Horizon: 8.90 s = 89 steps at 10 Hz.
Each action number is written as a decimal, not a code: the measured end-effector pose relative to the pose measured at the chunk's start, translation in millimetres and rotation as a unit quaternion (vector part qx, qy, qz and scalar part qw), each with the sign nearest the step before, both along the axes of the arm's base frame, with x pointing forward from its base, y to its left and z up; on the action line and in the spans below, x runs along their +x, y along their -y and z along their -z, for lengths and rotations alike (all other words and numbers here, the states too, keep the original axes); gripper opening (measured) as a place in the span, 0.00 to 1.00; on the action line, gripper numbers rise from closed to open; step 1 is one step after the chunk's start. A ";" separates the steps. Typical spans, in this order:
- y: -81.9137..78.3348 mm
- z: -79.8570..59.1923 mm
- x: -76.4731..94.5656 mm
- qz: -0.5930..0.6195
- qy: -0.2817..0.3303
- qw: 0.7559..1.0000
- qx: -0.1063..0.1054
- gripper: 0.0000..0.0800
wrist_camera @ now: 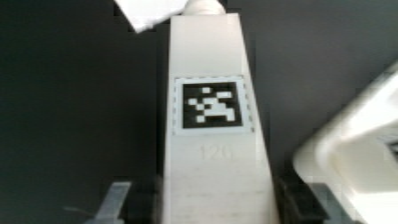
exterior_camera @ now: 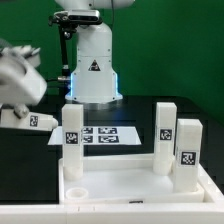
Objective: Assemble desk
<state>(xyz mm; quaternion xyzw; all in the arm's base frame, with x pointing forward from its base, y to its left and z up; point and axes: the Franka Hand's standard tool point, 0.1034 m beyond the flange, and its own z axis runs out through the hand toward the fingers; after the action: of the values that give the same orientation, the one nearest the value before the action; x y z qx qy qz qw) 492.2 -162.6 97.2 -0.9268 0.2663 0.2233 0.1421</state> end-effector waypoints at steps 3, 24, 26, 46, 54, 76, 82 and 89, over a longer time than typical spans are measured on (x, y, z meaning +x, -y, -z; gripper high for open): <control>7.7 -16.7 27.8 -0.015 0.084 0.995 -0.045 0.36; -131.8 -56.5 126.0 -0.089 0.444 0.854 -0.257 0.36; -129.9 -47.4 125.4 -0.110 0.450 0.845 -0.268 0.36; -123.9 -28.4 132.4 -0.111 0.342 0.908 -0.214 0.81; -106.6 -23.8 138.3 -0.103 0.238 0.951 -0.170 0.68; -102.2 -20.6 136.1 -0.181 0.254 0.937 -0.159 0.81; -102.3 -19.6 137.2 -0.131 0.246 0.945 -0.173 0.36; -110.0 -16.5 138.8 0.345 0.156 0.901 -0.214 0.36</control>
Offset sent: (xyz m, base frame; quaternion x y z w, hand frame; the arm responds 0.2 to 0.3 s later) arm 0.1000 -0.0172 0.0689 -0.0129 0.2546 -0.1700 0.9519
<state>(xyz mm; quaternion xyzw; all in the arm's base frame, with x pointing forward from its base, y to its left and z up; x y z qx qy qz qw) 631.1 -52.6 113.7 -0.8082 0.5849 -0.0491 0.0480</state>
